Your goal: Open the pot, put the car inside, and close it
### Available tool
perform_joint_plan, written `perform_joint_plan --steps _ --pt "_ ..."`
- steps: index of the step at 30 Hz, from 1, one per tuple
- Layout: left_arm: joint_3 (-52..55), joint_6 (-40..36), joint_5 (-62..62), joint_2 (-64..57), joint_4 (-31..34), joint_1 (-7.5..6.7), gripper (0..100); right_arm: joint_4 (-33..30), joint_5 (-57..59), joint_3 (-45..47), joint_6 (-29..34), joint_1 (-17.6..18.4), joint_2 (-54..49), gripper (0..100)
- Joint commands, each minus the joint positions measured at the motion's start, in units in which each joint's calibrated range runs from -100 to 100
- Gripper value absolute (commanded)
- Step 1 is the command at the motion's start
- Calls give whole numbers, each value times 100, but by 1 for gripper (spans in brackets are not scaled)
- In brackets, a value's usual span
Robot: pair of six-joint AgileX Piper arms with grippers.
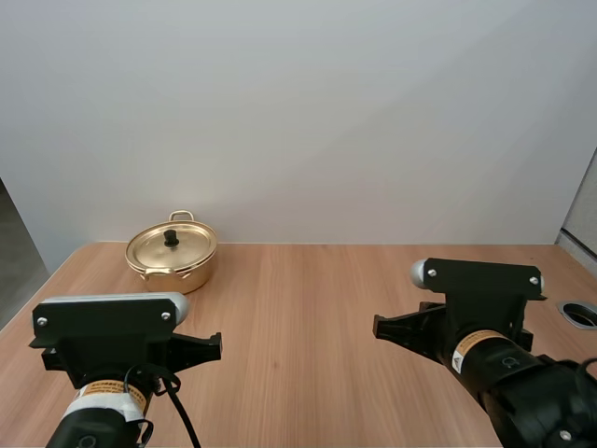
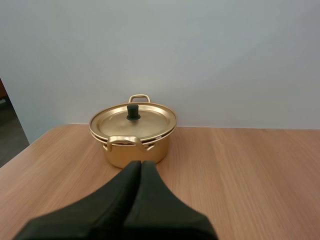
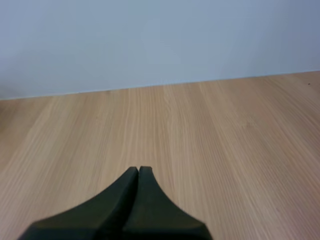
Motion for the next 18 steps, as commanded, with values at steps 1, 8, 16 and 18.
perform_joint_plan --steps 1,8,16,18 --pt "0 88 15 0 -1 -5 0 93 -49 114 1 -136 -290 0" --pt "0 1409 198 0 -1124 2 0 589 -32 225 -11 -505 -458 0" --pt "0 1534 498 0 -1316 2 0 968 10 552 -499 -621 -892 0" --pt "0 1534 498 0 -1316 2 0 968 -50 675 -829 -621 -1081 0"
